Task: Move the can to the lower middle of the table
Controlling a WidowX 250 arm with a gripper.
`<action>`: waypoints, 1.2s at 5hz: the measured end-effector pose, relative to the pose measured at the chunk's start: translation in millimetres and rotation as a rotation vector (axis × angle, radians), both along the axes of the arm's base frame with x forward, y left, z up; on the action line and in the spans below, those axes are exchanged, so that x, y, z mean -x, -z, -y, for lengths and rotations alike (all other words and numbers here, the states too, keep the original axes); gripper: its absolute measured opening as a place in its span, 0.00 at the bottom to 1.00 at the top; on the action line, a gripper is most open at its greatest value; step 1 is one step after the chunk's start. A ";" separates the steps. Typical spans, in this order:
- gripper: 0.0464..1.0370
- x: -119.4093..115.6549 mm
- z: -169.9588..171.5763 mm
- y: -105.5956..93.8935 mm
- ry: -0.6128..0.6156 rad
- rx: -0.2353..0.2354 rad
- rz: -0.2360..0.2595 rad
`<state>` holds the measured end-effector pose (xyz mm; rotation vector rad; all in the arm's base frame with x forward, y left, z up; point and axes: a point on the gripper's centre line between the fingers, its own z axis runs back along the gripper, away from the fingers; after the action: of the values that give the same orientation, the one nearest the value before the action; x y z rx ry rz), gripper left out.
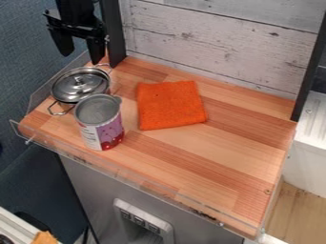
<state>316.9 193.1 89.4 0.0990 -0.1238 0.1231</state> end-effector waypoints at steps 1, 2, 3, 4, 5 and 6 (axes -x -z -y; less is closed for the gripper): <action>0.96 3.9 2.5 14.4 0.000 0.022 -0.035; 0.96 23.6 4.6 27.6 -0.007 0.031 -0.068; 0.96 41.7 -1.4 13.3 -0.023 -0.027 -0.019; 0.96 53.2 1.6 22.7 0.012 -0.040 -0.049; 0.96 63.6 4.3 28.7 0.029 -0.059 -0.070; 0.96 69.1 15.8 39.8 0.052 -0.062 -0.097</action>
<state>247.8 177.3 49.6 0.1627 -0.0334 0.0619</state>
